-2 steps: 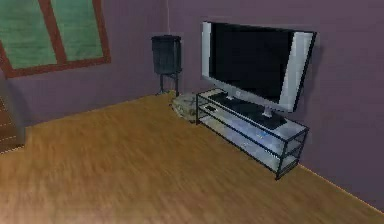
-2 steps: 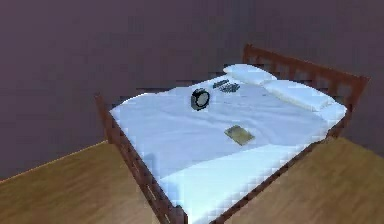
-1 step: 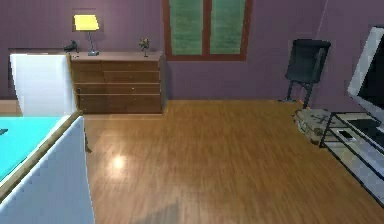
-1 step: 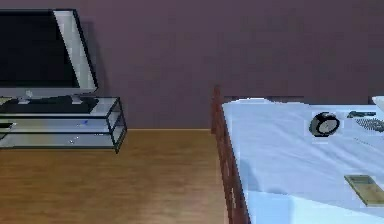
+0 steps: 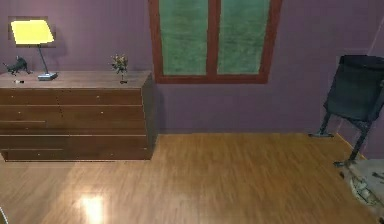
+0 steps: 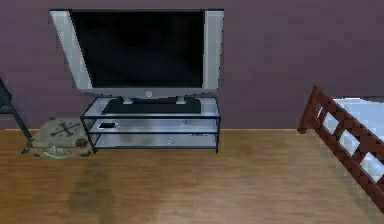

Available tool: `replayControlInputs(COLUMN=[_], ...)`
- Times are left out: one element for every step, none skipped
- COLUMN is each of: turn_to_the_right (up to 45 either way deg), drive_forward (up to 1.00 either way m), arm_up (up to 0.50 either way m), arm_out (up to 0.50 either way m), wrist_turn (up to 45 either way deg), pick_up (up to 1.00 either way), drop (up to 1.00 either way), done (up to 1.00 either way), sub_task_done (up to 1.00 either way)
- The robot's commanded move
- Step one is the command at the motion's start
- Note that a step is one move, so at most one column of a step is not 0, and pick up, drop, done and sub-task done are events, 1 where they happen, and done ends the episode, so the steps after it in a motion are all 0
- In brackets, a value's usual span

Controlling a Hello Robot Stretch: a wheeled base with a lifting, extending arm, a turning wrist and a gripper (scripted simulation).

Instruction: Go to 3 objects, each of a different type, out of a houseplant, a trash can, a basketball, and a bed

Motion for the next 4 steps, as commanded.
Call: replayControlInputs(turn_to_the_right=[-6.0,-3.0,0.0,-27.0], drive_forward=[0.0,0.0,0.05,0.0], arm_up=[0.0,0.0,0.0,0.0], arm_out=[0.0,0.0,0.0,0.0], wrist_turn=[0.0,0.0,0.0,0.0], pick_up=[0.0,0.0,0.0,0.0], drop=[0.0,0.0,0.0,0.0], done=[0.0,0.0,0.0,0.0], sub_task_done=[0.0,0.0,0.0,0.0])
